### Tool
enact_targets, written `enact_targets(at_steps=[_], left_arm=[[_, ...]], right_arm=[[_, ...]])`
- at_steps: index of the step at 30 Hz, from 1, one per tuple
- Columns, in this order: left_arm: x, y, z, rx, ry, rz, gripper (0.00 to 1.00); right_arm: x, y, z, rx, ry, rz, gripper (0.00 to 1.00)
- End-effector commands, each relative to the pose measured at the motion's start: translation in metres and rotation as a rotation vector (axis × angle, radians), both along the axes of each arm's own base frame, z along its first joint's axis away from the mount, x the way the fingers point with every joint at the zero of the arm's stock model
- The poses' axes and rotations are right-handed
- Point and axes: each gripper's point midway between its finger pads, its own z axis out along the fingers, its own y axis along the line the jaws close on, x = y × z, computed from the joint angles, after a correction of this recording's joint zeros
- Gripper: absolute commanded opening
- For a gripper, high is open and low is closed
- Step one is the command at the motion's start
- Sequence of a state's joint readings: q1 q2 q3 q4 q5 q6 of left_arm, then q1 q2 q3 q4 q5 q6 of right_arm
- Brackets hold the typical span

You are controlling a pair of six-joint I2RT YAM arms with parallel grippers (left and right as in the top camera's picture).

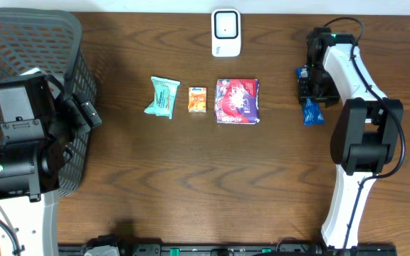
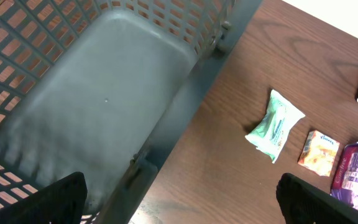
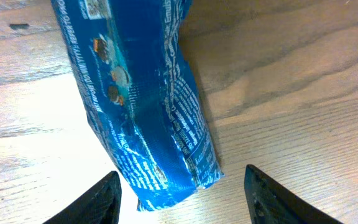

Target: Scan the item barcode

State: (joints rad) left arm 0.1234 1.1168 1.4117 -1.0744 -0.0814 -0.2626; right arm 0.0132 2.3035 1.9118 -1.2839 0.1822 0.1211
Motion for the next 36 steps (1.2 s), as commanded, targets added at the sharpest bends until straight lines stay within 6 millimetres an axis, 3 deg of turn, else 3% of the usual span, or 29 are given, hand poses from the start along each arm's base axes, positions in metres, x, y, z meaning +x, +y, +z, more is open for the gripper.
enact_targets(at_steps=[1,7,13,16,19,23,28,31,36], left_arm=[[0.0,0.003,0.007,0.005,-0.016,0.014,0.98],[0.0,0.003,0.007,0.005,-0.016,0.014,0.98],[0.0,0.003,0.007,0.005,-0.016,0.014,0.98],[0.0,0.003,0.007,0.005,-0.016,0.014,0.98],[0.0,0.003,0.007,0.005,-0.016,0.014,0.98],[0.0,0.003,0.007,0.005,-0.016,0.014,0.98],[0.0,0.003,0.007,0.005,-0.016,0.014,0.98],[0.0,0.003,0.007,0.005,-0.016,0.014,0.98],[0.0,0.003,0.007,0.005,-0.016,0.014,0.98]], right_arm=[[0.002,0.005,-0.001,0.041,0.006,-0.003,0.61],[-0.006,0.028,0.015,0.165,0.043,-0.014,0.66],[-0.001,0.049,0.055,0.24,0.024,-0.003,0.68],[0.007,0.072,0.07,0.353,-0.013,0.046,0.68],[0.014,0.109,0.078,0.541,-0.054,0.16,0.7],[0.025,0.134,0.071,0.629,-0.099,0.17,0.69],[0.028,0.163,0.042,0.731,-0.108,0.125,0.61],[0.024,0.185,0.028,0.848,-0.11,0.137,0.64],[0.014,0.195,-0.001,0.9,-0.084,0.066,0.56]])
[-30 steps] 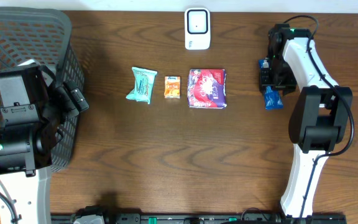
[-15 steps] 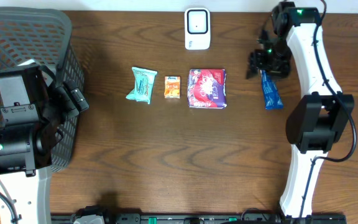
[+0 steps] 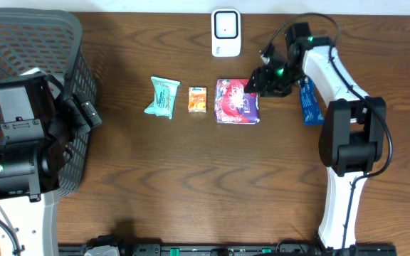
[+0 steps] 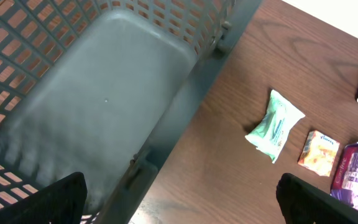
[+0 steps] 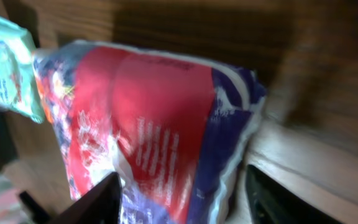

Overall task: Scan the item barcode
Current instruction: 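Reach the right gripper to the pink-purple Carefree pack and grasp it, then lift the Carefree pack up to the white scanner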

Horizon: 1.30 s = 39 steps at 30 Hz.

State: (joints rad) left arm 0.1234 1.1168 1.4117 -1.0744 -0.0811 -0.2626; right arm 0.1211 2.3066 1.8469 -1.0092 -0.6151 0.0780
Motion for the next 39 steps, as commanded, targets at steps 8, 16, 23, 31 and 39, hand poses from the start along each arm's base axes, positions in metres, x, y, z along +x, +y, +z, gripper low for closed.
enact_targets(at_steps=[8,16,23,31,39], left_arm=[[0.0,0.003,0.007,0.006,-0.016,0.014,0.98],[0.0,0.003,0.007,0.005,-0.016,0.014,0.98],[0.0,0.003,0.007,0.006,-0.016,0.014,0.98],[0.0,0.003,0.007,0.006,-0.016,0.014,0.98],[0.0,0.003,0.007,0.005,-0.016,0.014,0.98]], right_arm=[[-0.022,0.01,-0.033,0.067,0.103,-0.046,0.22],[0.014,-0.024,0.016,-0.215,-0.013,-0.082,0.01],[0.024,-0.071,0.06,-0.82,-0.165,-0.113,0.01],[0.009,-0.075,0.111,-1.416,-0.414,-0.258,0.01],[-0.004,-0.039,0.087,-1.414,-0.468,-0.221,0.01]])
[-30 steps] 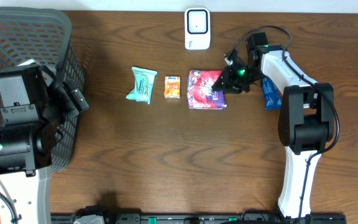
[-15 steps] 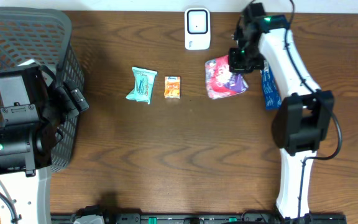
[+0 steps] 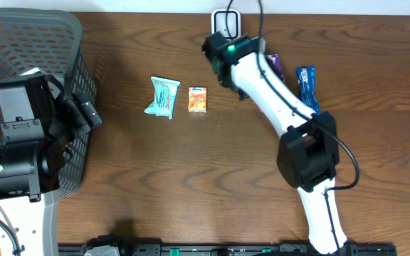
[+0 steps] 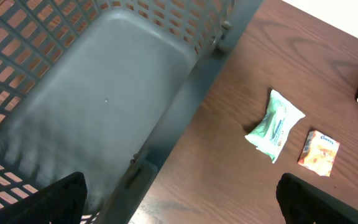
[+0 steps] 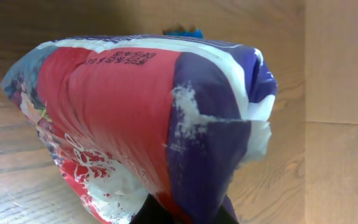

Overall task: Scan the item barcode
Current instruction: 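Lift the Carefree pack up to the white scanner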

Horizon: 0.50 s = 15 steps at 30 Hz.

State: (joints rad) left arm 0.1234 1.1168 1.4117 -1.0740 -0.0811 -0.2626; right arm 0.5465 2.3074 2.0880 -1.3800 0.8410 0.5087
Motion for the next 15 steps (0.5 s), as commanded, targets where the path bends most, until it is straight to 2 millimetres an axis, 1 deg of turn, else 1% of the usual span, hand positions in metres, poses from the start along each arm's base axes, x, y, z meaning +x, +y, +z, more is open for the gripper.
enact_targets(at_steps=[1,4,5,6,8,10,11,12,13,14,15], left_arm=[[0.0,0.003,0.007,0.005,-0.015,0.014,0.98],[0.0,0.003,0.007,0.005,-0.015,0.014,0.98],[0.0,0.003,0.007,0.006,-0.015,0.014,0.98],[0.0,0.003,0.007,0.006,-0.015,0.014,0.98],[0.0,0.003,0.007,0.006,-0.015,0.014,0.98],[0.0,0.003,0.007,0.006,-0.015,0.014,0.98],[0.0,0.003,0.007,0.006,-0.015,0.014,0.98],[0.0,0.003,0.007,0.006,-0.015,0.014,0.98],[0.0,0.003,0.007,0.006,-0.015,0.014,0.98],[0.0,0.003,0.007,0.006,-0.015,0.014,0.98],[0.0,0.003,0.007,0.006,-0.015,0.014,0.98]], right_arm=[[-0.001,-0.005,-0.003,-0.081,-0.071,-0.018,0.01],[-0.007,-0.001,-0.023,-0.064,-0.045,-0.011,0.01],[-0.011,0.001,-0.03,-0.055,-0.03,-0.006,0.03],[-0.015,0.005,-0.035,-0.044,-0.011,-0.001,0.07],[-0.024,0.016,-0.045,0.006,0.041,0.011,0.12],[-0.034,0.032,-0.053,0.065,0.087,0.027,0.13],[-0.038,0.04,-0.055,0.093,0.105,0.036,0.17],[-0.043,0.051,-0.057,0.131,0.124,0.046,0.27],[-0.047,0.061,-0.059,0.169,0.14,0.055,0.4],[-0.049,0.07,-0.06,0.201,0.149,0.064,0.5],[-0.05,0.08,-0.059,0.235,0.157,0.074,0.64]])
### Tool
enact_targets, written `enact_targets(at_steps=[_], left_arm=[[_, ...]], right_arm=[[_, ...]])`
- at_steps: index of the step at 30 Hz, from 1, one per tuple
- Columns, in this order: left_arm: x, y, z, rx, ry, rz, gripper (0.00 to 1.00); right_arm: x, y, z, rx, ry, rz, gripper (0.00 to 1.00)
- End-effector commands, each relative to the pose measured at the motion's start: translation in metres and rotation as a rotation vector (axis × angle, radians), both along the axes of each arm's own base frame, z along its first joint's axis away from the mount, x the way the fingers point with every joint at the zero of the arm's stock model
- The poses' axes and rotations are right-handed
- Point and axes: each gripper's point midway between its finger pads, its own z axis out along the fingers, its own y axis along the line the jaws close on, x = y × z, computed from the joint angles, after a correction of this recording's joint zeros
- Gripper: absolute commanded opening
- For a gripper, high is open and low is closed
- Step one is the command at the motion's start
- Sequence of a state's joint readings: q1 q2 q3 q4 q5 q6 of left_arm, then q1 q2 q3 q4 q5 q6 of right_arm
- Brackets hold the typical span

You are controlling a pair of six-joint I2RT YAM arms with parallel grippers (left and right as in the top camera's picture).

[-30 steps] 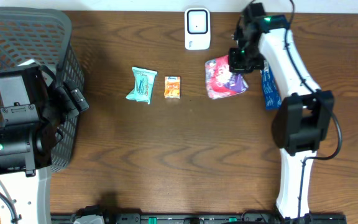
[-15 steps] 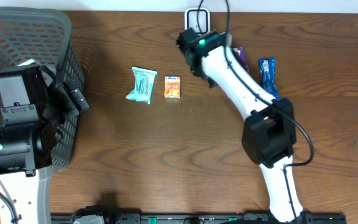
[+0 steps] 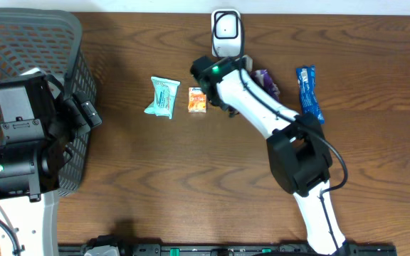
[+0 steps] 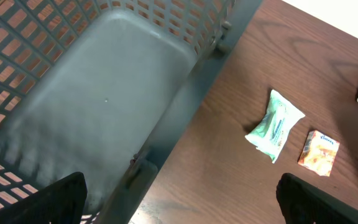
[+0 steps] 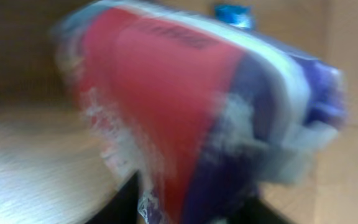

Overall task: Scan the item barcode
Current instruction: 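Lift the Carefree pack up to the white scanner, then lower the Carefree pack and drag it rightward beside the Oreo pack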

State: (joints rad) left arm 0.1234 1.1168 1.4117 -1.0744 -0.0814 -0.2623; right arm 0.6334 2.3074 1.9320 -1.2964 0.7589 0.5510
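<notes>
A white barcode scanner (image 3: 226,32) stands at the table's far edge. Just in front of it my right gripper (image 5: 191,199) is shut on a red and purple snack pack (image 5: 185,106), which fills the blurred right wrist view. In the overhead view only the pack's purple end (image 3: 266,80) shows beside the arm. Still on the table are a teal pack (image 3: 162,97), a small orange pack (image 3: 197,99) and a blue pack (image 3: 309,92). At the left, my left gripper (image 4: 179,199) hangs open over the basket's edge, holding nothing.
A grey plastic basket (image 3: 20,43) fills the left end of the table, and its rim (image 4: 185,93) crosses the left wrist view. The right arm stretches from the front right across to the scanner.
My right gripper, still shut on the red and purple pack, has shifted a little toward the front and left of the scanner. The pack now looks blurred. The left arm is unchanged.
My right gripper stood open over the blue pack at the right. Then it was open at the right edge of the red and purple pack. Then that pack was off its spot, gripped and held at the scanner, where it stays.
</notes>
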Motion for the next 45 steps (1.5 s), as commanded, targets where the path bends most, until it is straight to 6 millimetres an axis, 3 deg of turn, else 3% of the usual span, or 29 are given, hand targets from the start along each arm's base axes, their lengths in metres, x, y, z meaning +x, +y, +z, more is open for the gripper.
enact_targets(at_steps=[1,5,8,11,14,17,22,28,33,35,40,43,44,45], left_arm=[[0.0,0.003,0.007,0.005,-0.016,0.014,0.98],[0.0,0.003,0.007,0.005,-0.016,0.014,0.98],[0.0,0.003,0.007,0.005,-0.016,0.014,0.98],[0.0,0.003,0.007,0.005,-0.016,0.014,0.98],[0.0,0.003,0.007,0.005,-0.016,0.014,0.98],[0.0,0.003,0.007,0.005,-0.016,0.014,0.98],[0.0,0.003,0.007,0.005,-0.016,0.014,0.98],[0.0,0.003,0.007,0.005,-0.016,0.014,0.98],[0.0,0.003,0.007,0.005,-0.016,0.014,0.98],[0.0,0.003,0.007,0.005,-0.016,0.014,0.98],[0.0,0.003,0.007,0.005,-0.016,0.014,0.98],[0.0,0.003,0.007,0.005,-0.016,0.014,0.98],[0.0,0.003,0.007,0.005,-0.016,0.014,0.98],[0.0,0.003,0.007,0.005,-0.016,0.014,0.98]], right_arm=[[-0.019,0.051,-0.008,0.22,0.09,0.03,0.76],[-0.01,0.079,0.014,0.365,0.132,0.109,0.86],[0.001,0.086,0.039,0.484,0.169,0.166,0.87],[0.013,0.075,0.067,0.592,0.198,0.203,0.91],[0.025,0.042,0.08,0.675,0.242,0.221,0.94],[0.031,0.019,0.073,0.737,0.291,0.23,0.92],[0.037,0.002,0.053,0.944,0.367,0.312,0.84],[0.033,0.009,0.021,1.256,0.402,0.38,0.77],[0.031,0.017,-0.009,1.382,0.385,0.376,0.73],[0.031,0.019,-0.021,1.393,0.379,0.34,0.67],[0.027,0.019,-0.044,1.39,0.377,0.293,0.41],[0.029,0.009,-0.051,1.34,0.37,0.228,0.09],[0.03,0.005,-0.053,1.319,0.365,0.199,0.01],[0.032,0.001,-0.052,1.302,0.36,0.178,0.01]])
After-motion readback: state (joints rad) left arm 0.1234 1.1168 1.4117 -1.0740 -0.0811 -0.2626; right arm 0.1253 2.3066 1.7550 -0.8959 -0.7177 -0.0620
